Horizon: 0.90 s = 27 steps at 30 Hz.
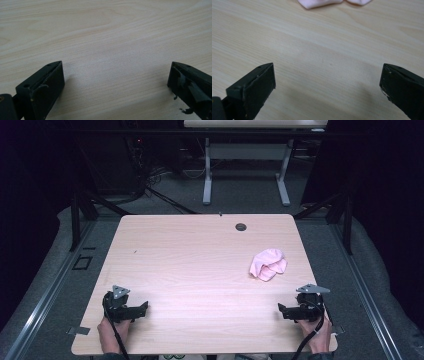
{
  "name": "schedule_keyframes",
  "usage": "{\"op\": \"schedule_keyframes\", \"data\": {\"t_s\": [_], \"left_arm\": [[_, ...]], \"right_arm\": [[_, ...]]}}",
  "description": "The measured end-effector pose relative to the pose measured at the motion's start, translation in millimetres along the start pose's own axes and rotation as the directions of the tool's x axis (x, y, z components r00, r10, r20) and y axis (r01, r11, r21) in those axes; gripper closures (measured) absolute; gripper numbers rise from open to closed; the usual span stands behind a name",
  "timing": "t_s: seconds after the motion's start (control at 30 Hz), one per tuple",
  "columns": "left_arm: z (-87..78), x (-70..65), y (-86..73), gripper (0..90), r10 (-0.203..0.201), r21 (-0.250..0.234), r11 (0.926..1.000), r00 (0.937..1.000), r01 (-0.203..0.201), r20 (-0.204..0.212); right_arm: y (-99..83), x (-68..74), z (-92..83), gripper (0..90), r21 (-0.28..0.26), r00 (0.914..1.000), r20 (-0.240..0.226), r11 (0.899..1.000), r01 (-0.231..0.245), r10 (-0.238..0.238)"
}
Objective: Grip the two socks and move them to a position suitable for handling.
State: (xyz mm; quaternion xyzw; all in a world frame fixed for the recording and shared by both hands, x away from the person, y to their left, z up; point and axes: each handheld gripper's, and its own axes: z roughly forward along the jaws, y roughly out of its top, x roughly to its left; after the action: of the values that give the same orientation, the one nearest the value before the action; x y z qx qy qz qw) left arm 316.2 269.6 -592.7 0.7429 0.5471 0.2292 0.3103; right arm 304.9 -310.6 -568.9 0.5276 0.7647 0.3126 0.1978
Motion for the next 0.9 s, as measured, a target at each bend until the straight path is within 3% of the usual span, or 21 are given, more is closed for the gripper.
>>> {"op": "schedule_keyframes", "data": {"t_s": [0.07,0.2,0.33,0.37,0.4,0.43,0.47,0.53,0.6,0.7,0.9], "left_arm": [[0.1,0.0,0.0,0.9,-0.001,0.000,1.0000,1.0000,0.001,-0.001],[0.1,0.0,0.1,0.9,-0.001,0.000,1.0000,1.0000,0.001,-0.001],[0.1,0.0,0.1,1.0,-0.002,0.000,1.0000,1.0000,0.002,-0.002],[0.1,0.0,0.1,0.9,-0.002,0.000,1.0000,1.0000,0.002,-0.002],[0.0,0.1,0.1,0.9,-0.002,0.002,1.0000,1.0000,0.002,-0.002],[0.0,0.1,0.1,0.9,-0.003,0.002,1.0000,1.0000,0.003,-0.003],[0.1,0.3,0.2,0.9,-0.001,0.000,1.0000,1.0000,0.001,-0.003],[0.0,0.2,0.1,1.0,-0.003,0.002,1.0000,1.0000,0.003,-0.003],[0.1,0.3,0.2,1.0,-0.001,0.000,1.0000,1.0000,0.001,-0.003],[0.1,0.3,0.2,1.0,-0.002,0.000,1.0000,1.0000,0.002,-0.004],[0.1,0.4,0.2,1.0,-0.002,0.000,1.0000,1.0000,0.002,-0.004]], "right_arm": [[16.9,1.3,-5.4,0.0,-0.002,0.9997,-0.021,1.000,0.014,-0.014],[33.2,1.6,-6.0,0.0,0.004,0.9985,-0.048,1.000,0.027,-0.026],[66.8,-0.2,0.1,0.8,0.014,0.9964,-0.073,0.999,0.043,-0.042],[66.8,-0.2,0.1,0.8,0.014,0.9964,-0.073,0.999,0.043,-0.042],[81.6,-1.6,5.1,2.4,0.012,0.9943,-0.092,0.998,0.054,-0.053],[81.6,-1.6,5.1,2.4,0.012,0.9943,-0.092,0.998,0.054,-0.053],[98.5,-2.4,11.8,3.8,0.018,0.9921,-0.109,0.998,0.065,-0.063],[104.0,-2.9,14.2,4.1,0.026,0.9917,-0.111,0.997,0.069,-0.065],[123.6,-3.7,26.0,7.7,0.038,0.9898,-0.127,0.997,0.070,-0.065],[138.8,-0.9,38.1,12.1,0.062,0.9868,-0.145,0.995,0.080,-0.071],[155.2,7.8,60.0,17.6,0.108,0.9860,-0.138,0.988,0.108,-0.093]]}}
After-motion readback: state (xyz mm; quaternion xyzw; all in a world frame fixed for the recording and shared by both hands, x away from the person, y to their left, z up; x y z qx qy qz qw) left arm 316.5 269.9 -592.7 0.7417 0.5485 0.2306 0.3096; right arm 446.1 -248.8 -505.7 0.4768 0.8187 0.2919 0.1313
